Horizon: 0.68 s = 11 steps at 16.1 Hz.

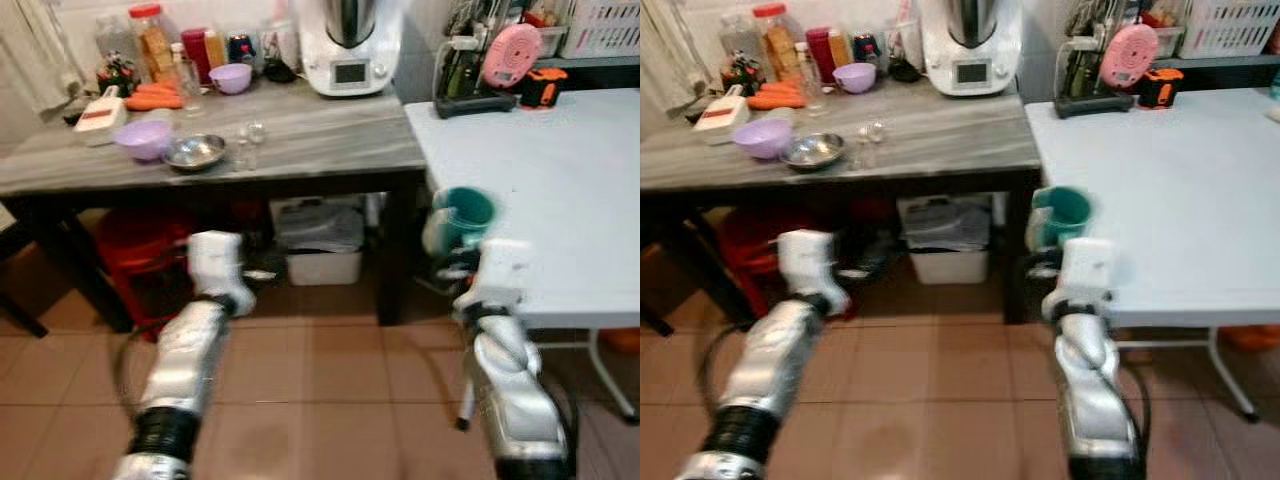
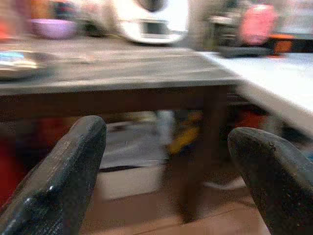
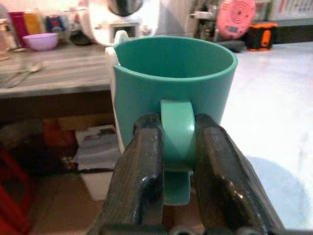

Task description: Setting the table

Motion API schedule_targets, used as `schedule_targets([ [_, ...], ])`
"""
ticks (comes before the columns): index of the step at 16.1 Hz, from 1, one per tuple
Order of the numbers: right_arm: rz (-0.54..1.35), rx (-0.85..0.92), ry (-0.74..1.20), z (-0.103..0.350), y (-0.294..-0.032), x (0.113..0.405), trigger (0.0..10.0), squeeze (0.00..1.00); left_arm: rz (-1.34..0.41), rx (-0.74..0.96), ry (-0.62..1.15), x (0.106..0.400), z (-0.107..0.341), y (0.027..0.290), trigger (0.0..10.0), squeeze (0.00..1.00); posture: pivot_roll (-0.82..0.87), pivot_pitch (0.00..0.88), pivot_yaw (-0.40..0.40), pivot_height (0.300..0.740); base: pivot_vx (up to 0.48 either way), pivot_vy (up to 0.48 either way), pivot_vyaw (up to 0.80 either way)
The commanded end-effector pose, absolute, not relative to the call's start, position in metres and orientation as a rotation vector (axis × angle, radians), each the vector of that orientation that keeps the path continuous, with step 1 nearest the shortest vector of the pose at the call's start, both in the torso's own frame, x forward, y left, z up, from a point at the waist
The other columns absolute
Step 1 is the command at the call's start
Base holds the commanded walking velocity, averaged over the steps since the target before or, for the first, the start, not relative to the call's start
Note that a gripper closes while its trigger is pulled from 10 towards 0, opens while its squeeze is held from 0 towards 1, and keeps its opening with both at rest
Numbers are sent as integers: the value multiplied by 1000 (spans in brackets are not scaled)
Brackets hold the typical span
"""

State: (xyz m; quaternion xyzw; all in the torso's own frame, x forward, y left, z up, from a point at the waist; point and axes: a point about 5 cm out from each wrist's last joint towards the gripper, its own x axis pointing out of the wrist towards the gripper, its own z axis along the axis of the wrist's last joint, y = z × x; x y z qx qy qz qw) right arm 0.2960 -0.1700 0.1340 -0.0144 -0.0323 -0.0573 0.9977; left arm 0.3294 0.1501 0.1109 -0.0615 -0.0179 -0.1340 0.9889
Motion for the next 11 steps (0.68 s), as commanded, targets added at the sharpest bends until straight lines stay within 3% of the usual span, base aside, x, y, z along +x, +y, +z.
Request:
schedule_targets([
  [1, -156, -52, -87, 140, -185, 293, 10000, 0, -239, -111, -55, 331, 113, 151, 10000, 0, -141, 22, 87, 740, 0, 480, 0],
  [10, -150, -66, -93, 140, -184, 287, 10000, 0, -157, -51, -38, 330, 103, 159, 10000, 0, -143, 29, 88, 740, 0, 479, 0],
  [11, -147, -68, -93, 140, -184, 286, 10000, 0, -134, -22, -23, 330, 101, 162, 10000, 0, -143, 29, 88, 740, 0, 0, 0],
])
